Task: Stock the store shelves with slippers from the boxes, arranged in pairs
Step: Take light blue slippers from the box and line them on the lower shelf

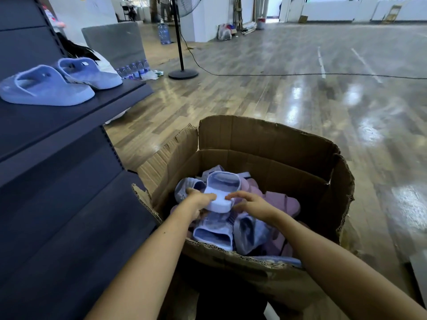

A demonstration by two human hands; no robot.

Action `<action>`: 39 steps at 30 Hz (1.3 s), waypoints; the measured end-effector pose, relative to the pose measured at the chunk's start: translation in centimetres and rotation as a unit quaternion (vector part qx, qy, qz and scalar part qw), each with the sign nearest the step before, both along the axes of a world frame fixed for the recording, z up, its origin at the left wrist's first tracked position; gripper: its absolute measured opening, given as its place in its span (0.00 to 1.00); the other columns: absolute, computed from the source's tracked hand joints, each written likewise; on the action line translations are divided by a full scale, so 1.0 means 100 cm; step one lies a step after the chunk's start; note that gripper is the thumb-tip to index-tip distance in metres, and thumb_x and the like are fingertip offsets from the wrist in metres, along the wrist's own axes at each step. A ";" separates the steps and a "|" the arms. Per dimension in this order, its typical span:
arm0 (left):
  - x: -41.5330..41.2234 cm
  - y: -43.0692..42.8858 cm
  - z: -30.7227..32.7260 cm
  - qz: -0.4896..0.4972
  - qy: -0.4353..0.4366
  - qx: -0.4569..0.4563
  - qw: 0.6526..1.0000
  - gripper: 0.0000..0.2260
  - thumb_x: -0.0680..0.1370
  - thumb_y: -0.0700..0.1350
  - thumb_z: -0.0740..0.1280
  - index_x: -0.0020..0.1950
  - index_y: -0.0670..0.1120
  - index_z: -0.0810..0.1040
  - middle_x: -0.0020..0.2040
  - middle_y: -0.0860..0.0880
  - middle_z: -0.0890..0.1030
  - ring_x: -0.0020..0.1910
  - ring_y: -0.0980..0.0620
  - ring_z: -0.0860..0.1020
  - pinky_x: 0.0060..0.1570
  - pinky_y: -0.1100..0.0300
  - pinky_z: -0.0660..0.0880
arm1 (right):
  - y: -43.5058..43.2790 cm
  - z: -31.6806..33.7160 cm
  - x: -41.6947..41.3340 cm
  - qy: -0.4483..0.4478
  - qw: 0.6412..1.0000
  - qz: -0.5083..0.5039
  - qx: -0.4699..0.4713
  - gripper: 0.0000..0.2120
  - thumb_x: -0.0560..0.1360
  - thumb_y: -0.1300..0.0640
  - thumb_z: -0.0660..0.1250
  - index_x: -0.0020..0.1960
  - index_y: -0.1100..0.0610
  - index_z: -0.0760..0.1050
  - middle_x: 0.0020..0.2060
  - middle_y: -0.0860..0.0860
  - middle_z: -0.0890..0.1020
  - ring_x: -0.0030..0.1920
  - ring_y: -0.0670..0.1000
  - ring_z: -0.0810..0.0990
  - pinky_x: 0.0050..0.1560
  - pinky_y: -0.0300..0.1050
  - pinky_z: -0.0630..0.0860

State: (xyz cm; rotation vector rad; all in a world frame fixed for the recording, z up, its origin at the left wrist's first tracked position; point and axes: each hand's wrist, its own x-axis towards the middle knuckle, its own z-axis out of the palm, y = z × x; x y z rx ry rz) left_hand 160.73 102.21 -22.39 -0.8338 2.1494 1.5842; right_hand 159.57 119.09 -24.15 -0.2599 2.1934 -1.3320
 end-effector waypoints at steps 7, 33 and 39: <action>0.008 0.005 0.009 -0.128 -0.070 -0.055 0.988 0.28 0.76 0.49 0.67 0.70 0.37 0.63 0.57 0.40 0.75 0.46 0.46 0.76 0.44 0.57 0.74 | 0.013 -0.025 -0.009 -0.037 0.964 0.024 0.262 0.38 0.73 0.51 0.65 0.74 0.43 0.45 0.69 0.63 0.64 0.67 0.62 0.67 0.68 0.57 0.66; 0.063 -0.054 0.081 0.227 0.307 0.138 0.914 0.12 0.77 0.43 0.66 0.58 0.38 0.77 0.53 0.40 0.80 0.51 0.41 0.79 0.53 0.49 0.74 | -0.035 0.120 -0.002 -0.122 0.778 -0.333 -0.518 0.13 0.78 0.65 0.56 0.60 0.54 0.68 0.43 0.55 0.75 0.44 0.51 0.74 0.58 0.48 0.72; 0.103 -0.105 0.146 0.272 0.410 0.104 0.864 0.08 0.78 0.45 0.64 0.49 0.42 0.78 0.53 0.42 0.81 0.54 0.44 0.78 0.58 0.49 0.74 | -0.103 0.184 0.014 -0.134 0.780 -0.187 -0.582 0.18 0.77 0.67 0.53 0.60 0.49 0.72 0.41 0.53 0.80 0.42 0.49 0.79 0.49 0.44 0.72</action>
